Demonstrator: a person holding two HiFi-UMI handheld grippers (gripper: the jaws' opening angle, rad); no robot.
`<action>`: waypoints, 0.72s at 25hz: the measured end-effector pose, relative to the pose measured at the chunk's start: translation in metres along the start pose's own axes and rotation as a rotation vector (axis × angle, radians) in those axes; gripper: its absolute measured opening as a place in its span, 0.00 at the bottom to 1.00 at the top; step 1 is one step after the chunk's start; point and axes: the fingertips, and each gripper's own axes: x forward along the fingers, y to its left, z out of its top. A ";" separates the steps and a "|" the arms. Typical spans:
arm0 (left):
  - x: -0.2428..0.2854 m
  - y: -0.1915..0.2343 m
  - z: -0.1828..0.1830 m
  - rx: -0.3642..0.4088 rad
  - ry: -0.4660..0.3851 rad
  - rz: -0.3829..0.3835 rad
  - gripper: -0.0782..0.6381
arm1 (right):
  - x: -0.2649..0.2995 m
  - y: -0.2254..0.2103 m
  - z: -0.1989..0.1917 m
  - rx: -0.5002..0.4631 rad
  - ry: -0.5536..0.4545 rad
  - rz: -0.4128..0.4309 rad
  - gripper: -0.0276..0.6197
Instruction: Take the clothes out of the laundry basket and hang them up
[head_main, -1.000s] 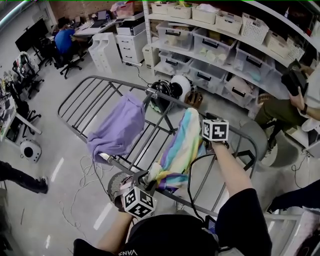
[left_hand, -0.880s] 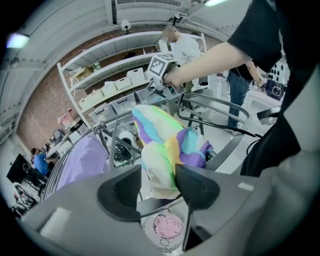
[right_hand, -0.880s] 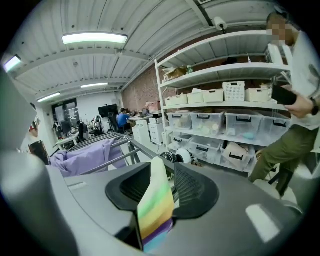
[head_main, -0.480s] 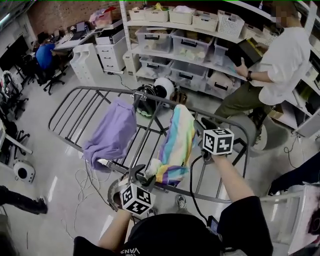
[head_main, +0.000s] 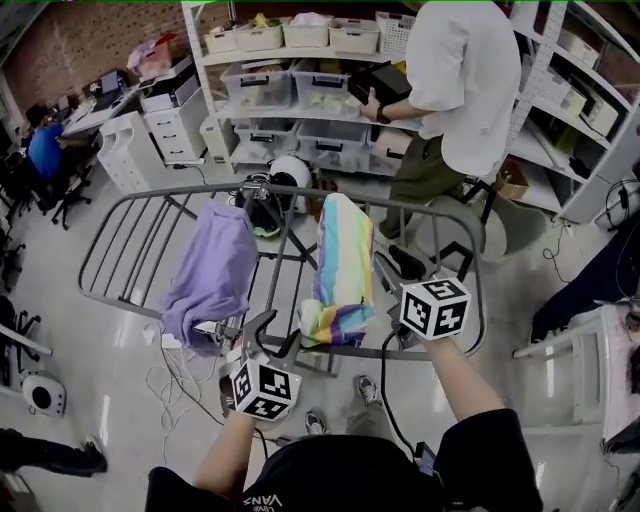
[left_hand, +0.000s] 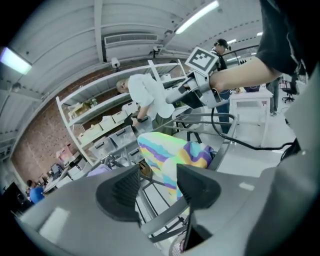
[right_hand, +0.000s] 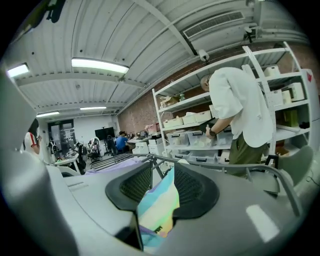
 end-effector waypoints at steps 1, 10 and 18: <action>-0.004 0.004 0.001 -0.001 -0.016 0.006 0.39 | -0.008 0.007 -0.001 -0.001 -0.010 -0.007 0.25; -0.036 0.008 0.011 -0.045 -0.122 0.033 0.39 | -0.072 0.048 -0.022 0.025 -0.067 -0.048 0.25; -0.069 -0.011 0.020 -0.101 -0.137 0.108 0.39 | -0.116 0.069 -0.035 -0.029 -0.084 -0.016 0.23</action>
